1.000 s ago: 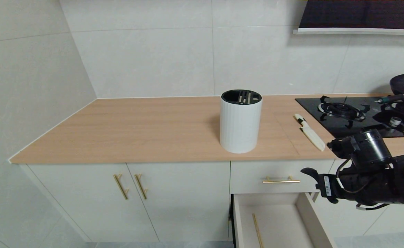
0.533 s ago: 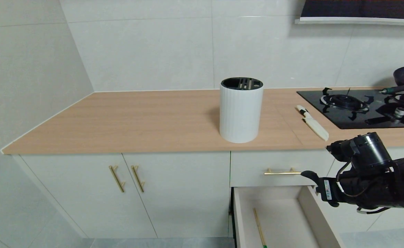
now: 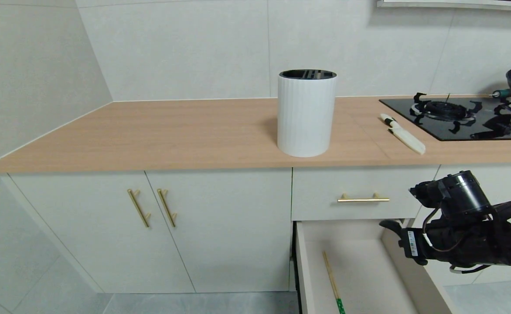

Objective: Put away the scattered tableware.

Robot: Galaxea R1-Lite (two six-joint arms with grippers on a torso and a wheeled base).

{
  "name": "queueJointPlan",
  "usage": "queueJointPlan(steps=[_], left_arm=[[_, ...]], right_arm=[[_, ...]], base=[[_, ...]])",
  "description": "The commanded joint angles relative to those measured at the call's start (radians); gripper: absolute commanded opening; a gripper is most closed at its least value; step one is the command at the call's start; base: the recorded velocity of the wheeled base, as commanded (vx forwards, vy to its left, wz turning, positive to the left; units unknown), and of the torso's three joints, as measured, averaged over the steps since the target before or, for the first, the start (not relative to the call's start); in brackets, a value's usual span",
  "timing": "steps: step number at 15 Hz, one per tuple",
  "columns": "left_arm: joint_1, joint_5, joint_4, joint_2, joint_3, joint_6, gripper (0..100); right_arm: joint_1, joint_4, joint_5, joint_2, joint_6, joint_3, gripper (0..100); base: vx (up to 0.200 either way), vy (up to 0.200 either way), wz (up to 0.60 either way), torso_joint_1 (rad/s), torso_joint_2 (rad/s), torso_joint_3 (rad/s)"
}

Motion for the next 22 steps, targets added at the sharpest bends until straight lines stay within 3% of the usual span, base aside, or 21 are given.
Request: queueJointPlan(steps=[1,12,18,22], left_arm=[[0.000,0.000,-0.001,0.000,0.000,0.000,100],[0.000,0.000,-0.001,0.000,0.000,0.000,100],[0.000,0.002,-0.001,0.000,0.000,0.000,100],[0.000,0.000,-0.001,0.000,0.000,0.000,100]], right_arm=[[0.003,0.000,0.000,0.006,0.000,0.000,0],[0.008,0.000,0.000,0.058,-0.001,0.000,0],[0.008,-0.006,0.003,0.153,-0.003,-0.004,0],[0.006,-0.247,0.002,0.388,-0.001,0.028,0]], base=[[0.000,0.000,0.00,-0.149,0.48,0.315],[0.000,0.000,0.00,-0.092,0.44,0.343],[0.000,0.000,0.00,-0.005,0.06,0.051],[0.000,0.000,0.00,0.000,0.00,0.000]])
